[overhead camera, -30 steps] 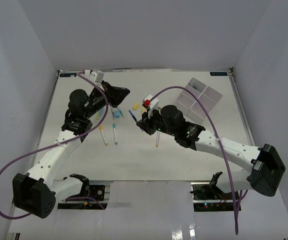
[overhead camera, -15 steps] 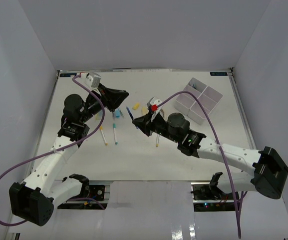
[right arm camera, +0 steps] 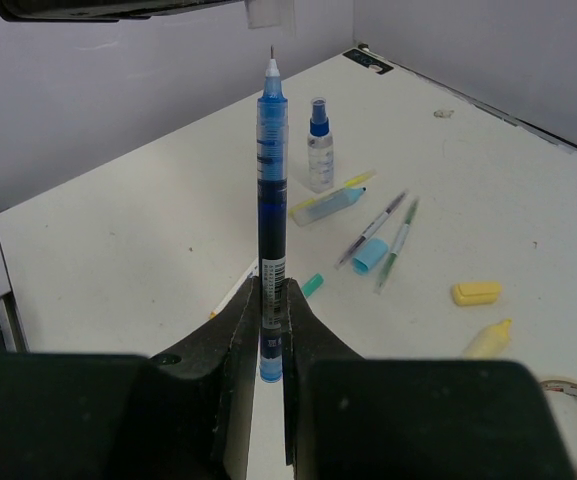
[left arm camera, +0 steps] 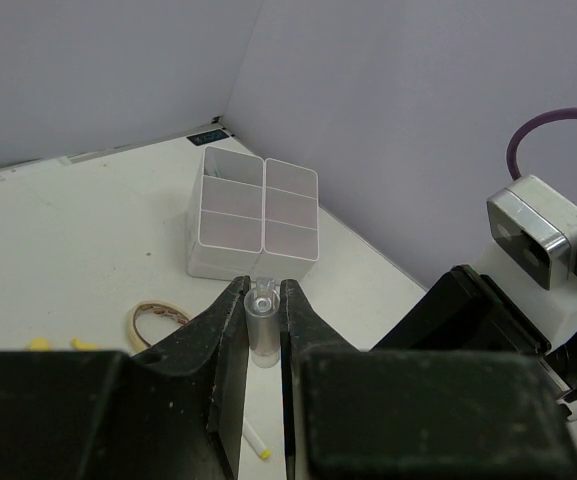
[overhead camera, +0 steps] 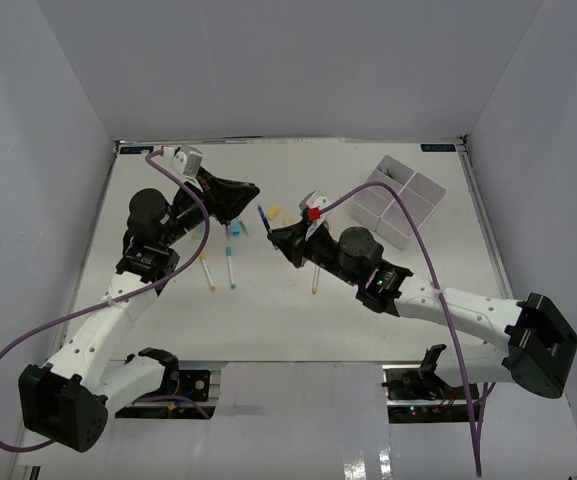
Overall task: Sort the stationery into containers
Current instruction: Pick up the pen from the center of the board, then close the pen cap on the pen.
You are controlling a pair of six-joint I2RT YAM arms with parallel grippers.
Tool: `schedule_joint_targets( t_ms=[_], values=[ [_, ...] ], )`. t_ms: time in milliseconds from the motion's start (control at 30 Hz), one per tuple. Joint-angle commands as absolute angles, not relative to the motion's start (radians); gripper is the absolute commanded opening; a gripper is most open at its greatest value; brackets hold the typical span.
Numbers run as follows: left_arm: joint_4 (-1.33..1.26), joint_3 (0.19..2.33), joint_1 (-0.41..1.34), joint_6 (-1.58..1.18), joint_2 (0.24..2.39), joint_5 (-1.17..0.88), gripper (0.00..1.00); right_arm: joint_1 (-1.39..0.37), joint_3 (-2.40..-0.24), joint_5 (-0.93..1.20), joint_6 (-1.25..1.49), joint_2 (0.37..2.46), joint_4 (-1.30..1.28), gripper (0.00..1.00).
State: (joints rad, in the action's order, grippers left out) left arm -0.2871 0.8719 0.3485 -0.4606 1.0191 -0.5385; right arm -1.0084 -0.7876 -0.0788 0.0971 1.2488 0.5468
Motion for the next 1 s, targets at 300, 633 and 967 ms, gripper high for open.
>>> schedule_joint_targets(
  t_ms=[300, 633, 967],
  values=[
    [-0.364, 0.833, 0.344, -0.531, 1.012, -0.583, 0.04, -1.014, -0.815, -0.086, 0.086, 1.252, 0.615, 0.08],
    [-0.368, 0.827, 0.344, -0.554, 1.009, -0.568, 0.05, -1.012, -0.815, -0.068, 0.095, 1.264, 0.611, 0.08],
    [-0.377, 0.824, 0.344, -0.557, 1.012, -0.581, 0.05, -1.012, -0.831, -0.080, 0.089, 1.262, 0.612, 0.08]
  ],
)
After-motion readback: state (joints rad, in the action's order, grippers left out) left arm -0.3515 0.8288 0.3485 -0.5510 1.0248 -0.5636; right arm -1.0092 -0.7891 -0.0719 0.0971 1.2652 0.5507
